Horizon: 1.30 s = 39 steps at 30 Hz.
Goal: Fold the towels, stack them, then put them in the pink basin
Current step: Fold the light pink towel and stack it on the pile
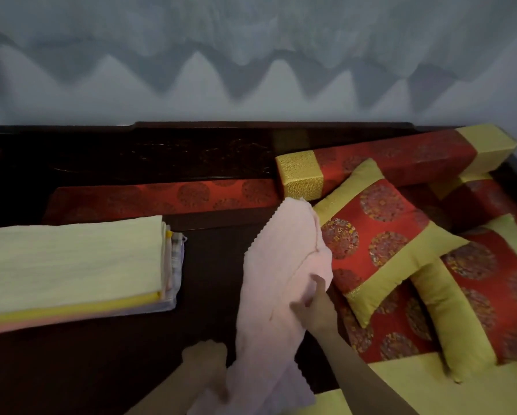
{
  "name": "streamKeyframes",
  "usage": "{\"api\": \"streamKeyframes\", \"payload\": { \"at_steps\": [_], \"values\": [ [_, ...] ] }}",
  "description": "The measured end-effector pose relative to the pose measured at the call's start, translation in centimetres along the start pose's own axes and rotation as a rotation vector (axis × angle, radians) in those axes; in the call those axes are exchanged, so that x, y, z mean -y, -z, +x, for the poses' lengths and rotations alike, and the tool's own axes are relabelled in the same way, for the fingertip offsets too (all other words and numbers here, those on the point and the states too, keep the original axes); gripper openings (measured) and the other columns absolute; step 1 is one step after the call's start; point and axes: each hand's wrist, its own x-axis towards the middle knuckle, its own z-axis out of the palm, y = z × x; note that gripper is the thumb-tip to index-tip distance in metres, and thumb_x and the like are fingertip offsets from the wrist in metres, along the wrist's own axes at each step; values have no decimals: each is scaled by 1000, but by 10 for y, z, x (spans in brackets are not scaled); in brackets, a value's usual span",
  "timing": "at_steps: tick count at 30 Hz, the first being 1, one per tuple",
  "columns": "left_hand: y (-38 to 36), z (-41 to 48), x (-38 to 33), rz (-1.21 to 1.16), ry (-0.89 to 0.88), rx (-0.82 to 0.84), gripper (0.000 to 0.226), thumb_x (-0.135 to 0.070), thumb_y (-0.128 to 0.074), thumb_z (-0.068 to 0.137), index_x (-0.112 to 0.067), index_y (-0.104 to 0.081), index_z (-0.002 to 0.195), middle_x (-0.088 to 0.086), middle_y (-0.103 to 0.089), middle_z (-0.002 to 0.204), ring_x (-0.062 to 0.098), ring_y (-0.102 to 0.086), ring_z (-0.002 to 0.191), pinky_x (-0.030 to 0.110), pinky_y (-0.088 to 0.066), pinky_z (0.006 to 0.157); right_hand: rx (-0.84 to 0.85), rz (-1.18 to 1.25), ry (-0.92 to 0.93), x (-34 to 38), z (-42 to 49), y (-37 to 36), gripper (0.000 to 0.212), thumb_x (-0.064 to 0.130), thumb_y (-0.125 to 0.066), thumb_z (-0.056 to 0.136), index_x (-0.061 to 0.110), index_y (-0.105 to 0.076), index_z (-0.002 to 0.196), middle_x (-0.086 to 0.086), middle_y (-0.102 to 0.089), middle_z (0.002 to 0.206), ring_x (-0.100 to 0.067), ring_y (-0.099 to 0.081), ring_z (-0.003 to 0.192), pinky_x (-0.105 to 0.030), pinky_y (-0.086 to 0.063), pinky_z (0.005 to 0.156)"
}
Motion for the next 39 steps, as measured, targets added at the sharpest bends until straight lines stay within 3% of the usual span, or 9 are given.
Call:
{"api": "streamKeyframes", "payload": {
  "at_steps": [3, 6, 14, 19, 24, 28, 31, 34, 39],
  "values": [
    [-16, -9, 13, -91, -64, -75, 29, -24, -62, 82, -23, -37, 68, -7, -35, 75, 15, -53, 90, 28, -44, 75, 104, -181, 123, 5, -6, 3, 93, 19, -62, 82, 37, 0, 148, 1, -49, 64, -13, -50, 53, -23, -35, 46],
    [4, -28, 33, -176, -77, -451, 3, -23, -49, 89, -21, -46, 88, -1, -51, 86, 18, -57, 90, 29, -39, 69, 247, -267, 121, 14, -3, 7, 98, 15, -59, 81, 51, 10, 142, -2, -57, 68, -17, -58, 55, -28, -49, 51],
    [91, -73, 49, -470, -268, -1286, 16, -24, -50, 90, -14, -58, 100, -1, -63, 86, 14, -56, 75, 28, -43, 69, 427, -380, 159, 34, -36, -28, 75, 32, -54, 88, 17, -12, 147, -11, -60, 118, -25, -61, 104, -33, -51, 89],
    [98, -75, 67, -837, -71, -1500, 12, -22, -68, 82, -14, -64, 89, -5, -62, 70, 1, -57, 65, 17, -42, 63, 424, -187, 288, 18, -45, -15, 34, 32, -59, 85, 25, -54, 118, 8, -59, 80, -16, -59, 79, -29, -50, 80],
    [81, -72, 112, -1148, 191, -1505, 47, -12, -75, 73, -13, -54, 115, 12, -62, 106, 27, -57, 85, 38, -47, 78, -168, -137, 263, -14, 2, 46, 23, 7, -61, 81, 20, -63, 100, 0, -62, 87, -17, -57, 69, -32, -47, 64],
    [73, -71, 128, -1687, 325, -1370, 57, -14, -78, 73, -3, -52, 123, 17, -58, 126, 29, -61, 104, 35, -49, 89, 182, -231, 335, -30, 32, 66, 38, 9, -70, 74, 34, -59, 100, 0, -60, 107, -16, -57, 87, -33, -49, 78],
    [80, -78, 136, -2178, 79, -1038, 15, -9, -62, 88, -3, -59, 101, 7, -47, 140, 3, -68, 78, 12, -53, 68, 401, -319, 376, -27, 33, 64, 41, 26, -79, 68, 38, -56, 100, 3, -56, 99, -16, -56, 89, -26, -45, 78],
    [102, -99, 142, -2583, -200, -784, 17, -15, -54, 93, -5, -61, 105, -2, -54, 135, -4, -59, 105, 7, -50, 75, 349, -611, 382, -19, 34, 67, 50, 32, -72, 69, 29, -59, 118, 1, -60, 115, -19, -57, 102, -31, -46, 82],
    [164, -166, 148, -2380, -360, -957, 5, -19, -57, 88, -14, -57, 89, -5, -68, 86, 3, -60, 83, 19, -53, 66, 225, -932, 511, 16, 27, 97, 49, 53, -62, 72, 29, -60, 115, 6, -58, 114, -20, -46, 112, -37, -30, 80]
  ]
}}
